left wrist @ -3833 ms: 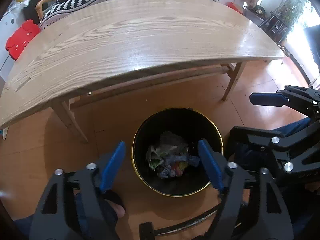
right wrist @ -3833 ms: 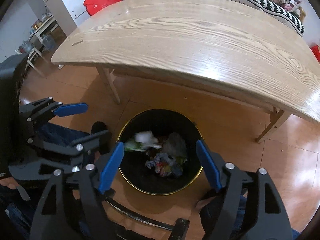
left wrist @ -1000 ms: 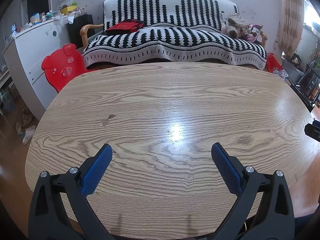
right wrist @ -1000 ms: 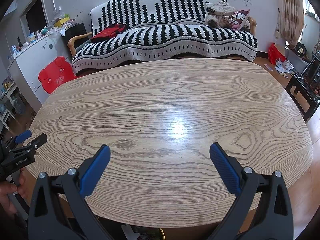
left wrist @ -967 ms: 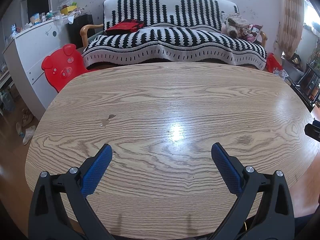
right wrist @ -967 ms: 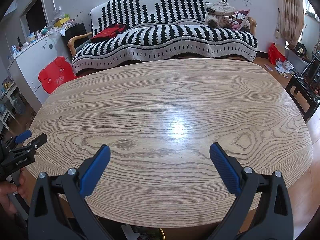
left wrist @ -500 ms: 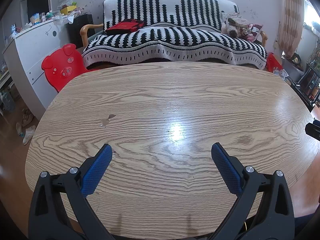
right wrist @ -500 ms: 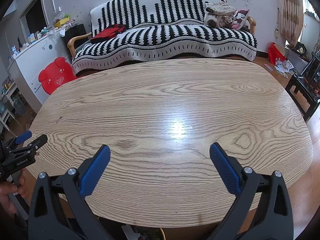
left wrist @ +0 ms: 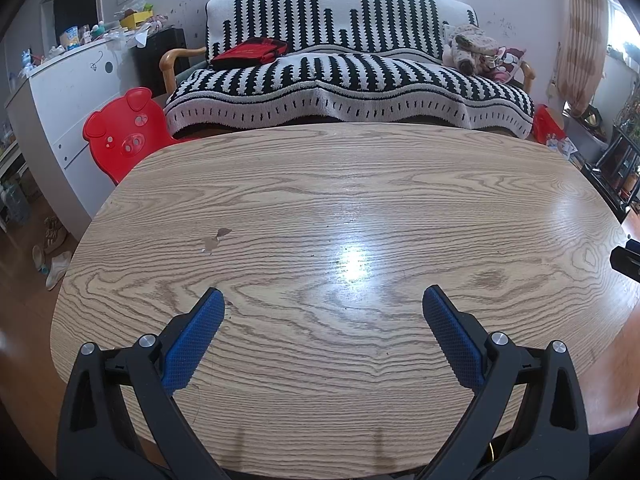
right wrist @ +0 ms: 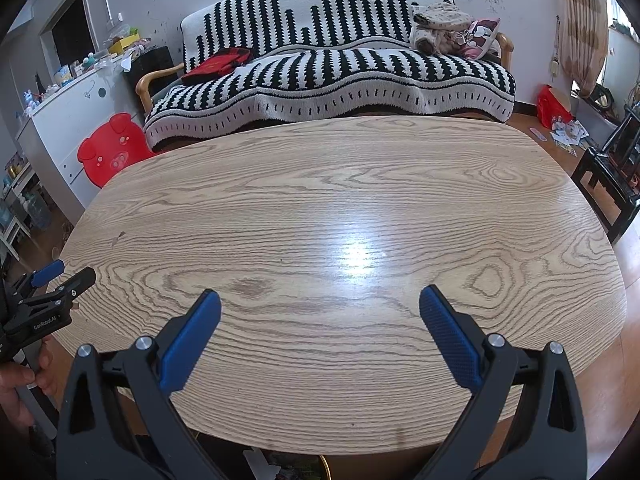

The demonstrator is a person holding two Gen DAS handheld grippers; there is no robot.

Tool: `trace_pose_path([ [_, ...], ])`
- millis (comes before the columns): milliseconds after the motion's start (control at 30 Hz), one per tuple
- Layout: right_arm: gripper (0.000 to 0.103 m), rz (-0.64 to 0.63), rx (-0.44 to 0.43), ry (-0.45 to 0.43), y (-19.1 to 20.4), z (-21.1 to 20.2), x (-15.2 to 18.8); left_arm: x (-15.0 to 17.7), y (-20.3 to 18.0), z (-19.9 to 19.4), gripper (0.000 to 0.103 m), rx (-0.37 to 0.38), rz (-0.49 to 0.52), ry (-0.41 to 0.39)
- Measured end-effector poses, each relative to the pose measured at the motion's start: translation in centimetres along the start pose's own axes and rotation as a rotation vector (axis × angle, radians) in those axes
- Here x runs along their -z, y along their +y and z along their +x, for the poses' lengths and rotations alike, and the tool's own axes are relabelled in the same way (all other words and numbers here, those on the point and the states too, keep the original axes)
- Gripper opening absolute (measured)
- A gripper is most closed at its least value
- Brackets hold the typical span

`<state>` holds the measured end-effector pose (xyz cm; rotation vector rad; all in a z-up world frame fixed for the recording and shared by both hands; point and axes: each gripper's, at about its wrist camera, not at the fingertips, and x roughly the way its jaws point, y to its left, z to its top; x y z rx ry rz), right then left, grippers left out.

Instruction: Collect trash

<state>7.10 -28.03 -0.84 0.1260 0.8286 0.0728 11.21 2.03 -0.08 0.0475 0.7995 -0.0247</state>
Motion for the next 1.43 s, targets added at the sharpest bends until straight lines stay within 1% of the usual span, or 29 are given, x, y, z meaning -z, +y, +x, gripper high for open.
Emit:
trace_pose_path([
  [200,0.096,0.000,0.000,0.000,0.0,0.0,0.0,0.0,0.1,0.1,0.096,0.006,-0.003,0.004],
  [400,0.096,0.000,-0.001,0.001,0.1,0.0,0.0,0.1,0.0,0.2,0.096,-0.013,-0.003,0.011],
  [667,0.096,0.000,-0.001,0.001,0.0,0.0,0.0,0.0,0.2,0.5,0.096,-0.019,-0.006,0.026],
  [933,0.096,0.002,-0.001,0.000,0.0,0.1,0.1,-0.1,0.6,0.8,0.096,0.014,-0.030,0.042],
  [1000,0.096,0.002,-0.002,0.000,0.0,0.1,0.1,-0.2,0.6,0.9,0.096,0.010,-0.031,0.036],
  [1200,0.096,0.001,-0.003,0.005,0.0,0.3,0.1,-0.3,0.4,0.9,0.096,-0.001,-0.020,0.024],
  [1367,0.096,-0.008,0.008,0.008,-0.5,0.8,-0.3,-0.8,-0.1,1.7,0.096,-0.030,0.030,0.017],
  [1433,0.096,-0.014,0.020,0.003,-1.5,1.4,-1.1,-1.3,0.4,2.8,0.096,-0.034,0.050,0.022],
])
